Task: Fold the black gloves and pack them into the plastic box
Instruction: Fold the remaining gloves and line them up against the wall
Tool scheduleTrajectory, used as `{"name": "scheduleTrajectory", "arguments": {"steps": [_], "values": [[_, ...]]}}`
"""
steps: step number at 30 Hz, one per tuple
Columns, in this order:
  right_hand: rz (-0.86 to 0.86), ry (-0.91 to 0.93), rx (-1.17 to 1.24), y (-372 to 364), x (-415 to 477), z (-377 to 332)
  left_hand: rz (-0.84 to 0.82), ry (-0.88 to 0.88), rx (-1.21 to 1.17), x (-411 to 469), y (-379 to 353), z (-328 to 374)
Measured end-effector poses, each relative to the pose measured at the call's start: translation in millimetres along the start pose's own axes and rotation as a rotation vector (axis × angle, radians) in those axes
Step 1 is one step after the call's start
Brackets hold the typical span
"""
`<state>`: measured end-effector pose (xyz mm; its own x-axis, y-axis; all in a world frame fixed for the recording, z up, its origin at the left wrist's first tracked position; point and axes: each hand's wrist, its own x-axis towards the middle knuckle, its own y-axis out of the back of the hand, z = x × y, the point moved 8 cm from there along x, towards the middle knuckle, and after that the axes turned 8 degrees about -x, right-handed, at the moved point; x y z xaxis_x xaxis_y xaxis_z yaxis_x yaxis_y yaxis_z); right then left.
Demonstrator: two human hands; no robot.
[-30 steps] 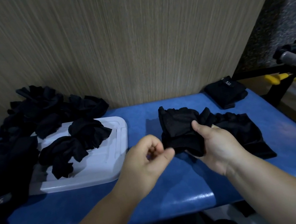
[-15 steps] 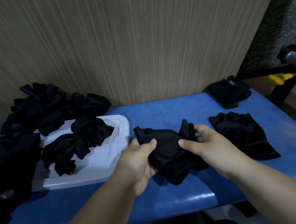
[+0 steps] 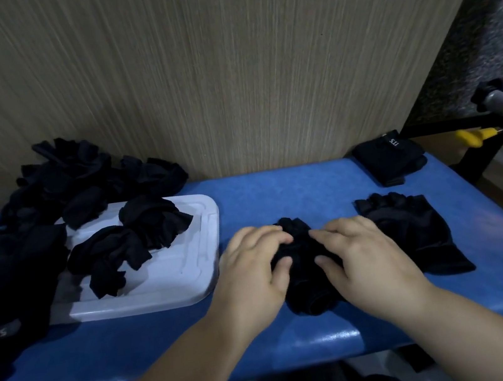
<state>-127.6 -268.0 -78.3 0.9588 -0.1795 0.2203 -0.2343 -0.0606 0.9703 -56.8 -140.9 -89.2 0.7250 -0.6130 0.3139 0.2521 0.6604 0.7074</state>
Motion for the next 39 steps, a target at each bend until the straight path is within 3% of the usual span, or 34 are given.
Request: {"name": "scheduleTrajectory", "arguments": {"steps": [5, 8, 14, 18, 22, 24, 28, 32, 39], "values": [[-0.502, 0.12, 0.005, -34.9, -12.8, -11.3, -0.369, 0.078, 0.208, -11.0, -31.2, -14.5], [-0.576, 0.125, -0.008, -39.3, -17.8, -12.5, -0.43, 0.083, 0.229, -14.0, -34.7, -18.7], [-0.493, 0.114, 0.083, -32.8, -13.9, -9.1, -0.482, 0.069, 0.234, -11.6, -36.3, -17.1], [-0.218, 0.045, 0.107, -4.0, -1.9, 14.8, -0.471, 0.019, 0.175, -4.6, -39.2, -14.4], [0.064, -0.304, 0.076, 30.1, 3.3, 84.4, -0.34, -0.035, 0.044, 5.4, -35.4, -9.5], [0.03, -0.528, 0.073, 34.5, -2.9, 126.2, -0.275, -0.039, 0.018, 6.8, -30.7, -7.3], [-0.243, -0.803, 0.048, 14.6, -23.0, 177.9, -0.212, -0.069, 0.014, 2.8, -24.6, 0.2], [-0.349, -0.815, 0.036, -2.6, -22.4, 177.9, -0.315, -0.059, 0.025, -2.9, -34.8, 2.7], [-0.233, -0.695, 0.33, -3.6, -8.9, 136.4, -0.387, -0.059, 0.039, -5.1, -43.9, 0.7]]}}
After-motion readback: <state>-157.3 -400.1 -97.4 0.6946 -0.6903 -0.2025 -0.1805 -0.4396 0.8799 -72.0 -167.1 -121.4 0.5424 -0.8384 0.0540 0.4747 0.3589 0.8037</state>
